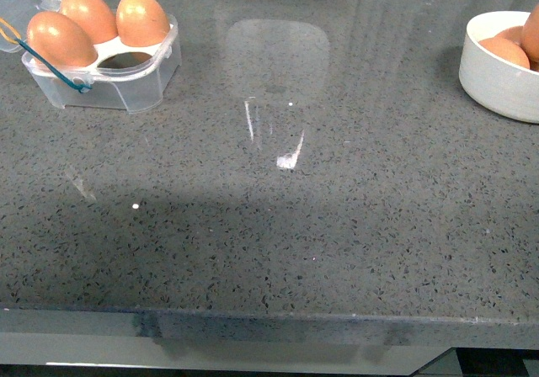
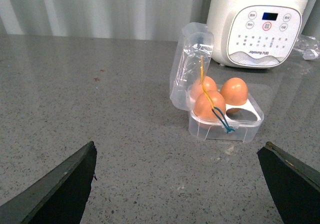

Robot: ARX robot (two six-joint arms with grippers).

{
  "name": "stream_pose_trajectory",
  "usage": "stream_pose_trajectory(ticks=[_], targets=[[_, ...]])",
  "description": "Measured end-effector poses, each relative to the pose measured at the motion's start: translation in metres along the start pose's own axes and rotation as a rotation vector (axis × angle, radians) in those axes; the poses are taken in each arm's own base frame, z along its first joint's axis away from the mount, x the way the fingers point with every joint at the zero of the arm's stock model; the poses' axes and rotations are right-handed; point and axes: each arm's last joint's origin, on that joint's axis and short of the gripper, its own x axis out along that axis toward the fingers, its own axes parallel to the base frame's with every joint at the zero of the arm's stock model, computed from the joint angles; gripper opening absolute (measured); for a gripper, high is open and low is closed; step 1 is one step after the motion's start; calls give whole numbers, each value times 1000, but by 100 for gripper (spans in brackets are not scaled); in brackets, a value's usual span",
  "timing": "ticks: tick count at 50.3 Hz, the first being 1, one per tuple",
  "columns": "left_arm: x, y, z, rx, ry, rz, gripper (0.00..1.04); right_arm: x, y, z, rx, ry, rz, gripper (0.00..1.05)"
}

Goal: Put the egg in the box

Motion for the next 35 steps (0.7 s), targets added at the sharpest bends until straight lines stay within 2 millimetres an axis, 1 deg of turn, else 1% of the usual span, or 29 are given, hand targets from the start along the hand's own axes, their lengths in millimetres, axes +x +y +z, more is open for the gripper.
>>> stream_pose_trajectory(ticks=[35], targets=[[0, 0, 0, 0, 0, 0, 98, 0, 0, 0, 0, 0, 0, 98]])
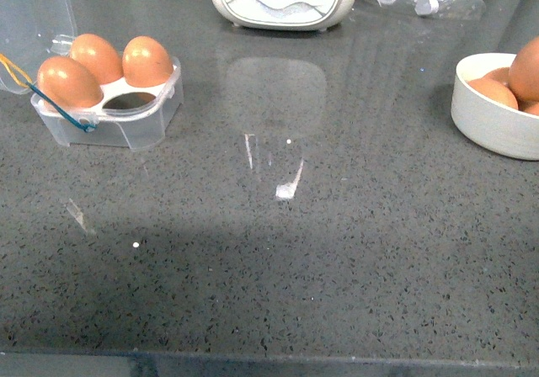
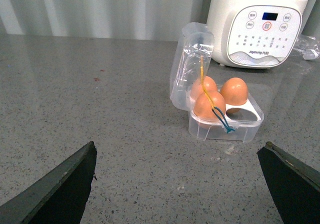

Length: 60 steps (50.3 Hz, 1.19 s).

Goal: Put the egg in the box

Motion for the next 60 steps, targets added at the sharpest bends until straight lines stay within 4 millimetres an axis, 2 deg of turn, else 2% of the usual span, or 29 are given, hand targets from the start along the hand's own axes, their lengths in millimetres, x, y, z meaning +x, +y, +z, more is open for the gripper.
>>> stream_pose_trajectory(ticks=[60], targets=[[0, 0, 0, 0, 0, 0, 98, 0, 0, -1, 12, 33, -21, 98]])
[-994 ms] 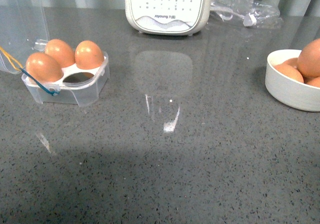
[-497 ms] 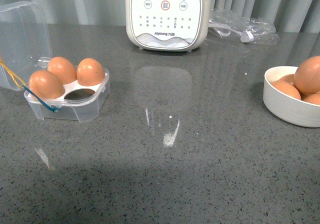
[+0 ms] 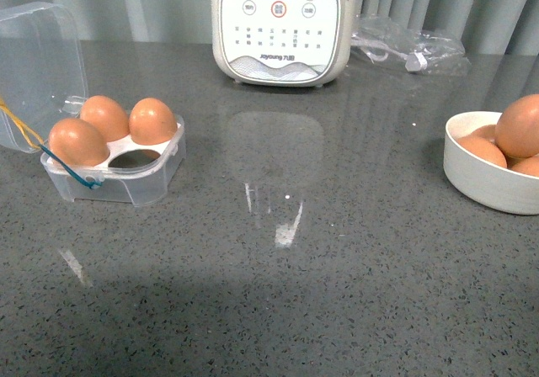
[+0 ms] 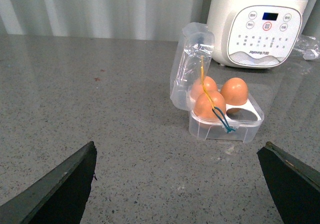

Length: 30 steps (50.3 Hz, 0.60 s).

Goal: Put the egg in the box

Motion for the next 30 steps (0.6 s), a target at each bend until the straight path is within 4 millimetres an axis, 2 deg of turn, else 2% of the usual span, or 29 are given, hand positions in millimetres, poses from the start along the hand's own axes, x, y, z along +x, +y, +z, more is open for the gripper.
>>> stream_pose_trajectory(ticks=[1, 5, 8, 13, 22, 30], targets=[[0, 0, 0, 0, 0, 0, 98, 0, 0, 0, 18, 28, -17, 98], [0, 0, 0, 0, 0, 0, 98, 1, -2, 4, 116, 343, -218, 98], [0, 0, 0, 0, 0, 0, 98, 4, -5, 3, 153, 440, -259, 98], [0, 0, 0, 0, 0, 0, 98, 9, -8, 7, 178, 446, -242, 98], [0, 0, 0, 0, 0, 0, 98, 24, -12, 28, 144, 376, -175, 98], [0, 0, 0, 0, 0, 0, 98, 54, -9, 45, -1, 347, -24, 98]])
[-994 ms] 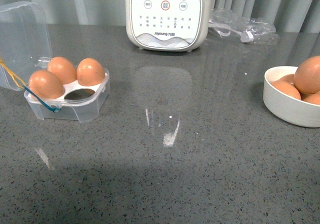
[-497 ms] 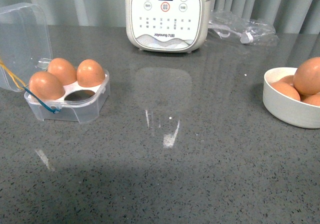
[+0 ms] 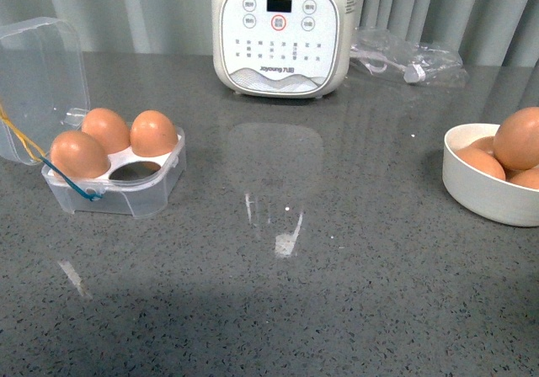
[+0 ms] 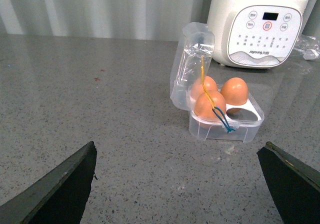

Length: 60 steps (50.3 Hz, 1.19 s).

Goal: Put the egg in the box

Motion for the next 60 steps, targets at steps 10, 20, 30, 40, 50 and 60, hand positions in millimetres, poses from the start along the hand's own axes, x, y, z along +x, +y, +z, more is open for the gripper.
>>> stream_pose_trajectory(ticks=[10, 20, 30, 40, 50, 60], targets=[[0, 0, 0, 0, 0, 0, 98, 27, 6, 16, -163, 3, 70, 98], [0, 0, 0, 0, 0, 0, 98, 51, 12, 29, -216, -19, 139, 98], [0, 0, 0, 0, 0, 0, 98, 75, 23, 34, -237, -38, 203, 98], [0, 0, 0, 0, 0, 0, 98, 91, 28, 30, -251, -26, 217, 98], [0, 0, 0, 0, 0, 0, 98, 101, 31, 36, -260, -36, 215, 98], [0, 0, 0, 0, 0, 0, 98, 112, 33, 39, -269, -26, 214, 98]])
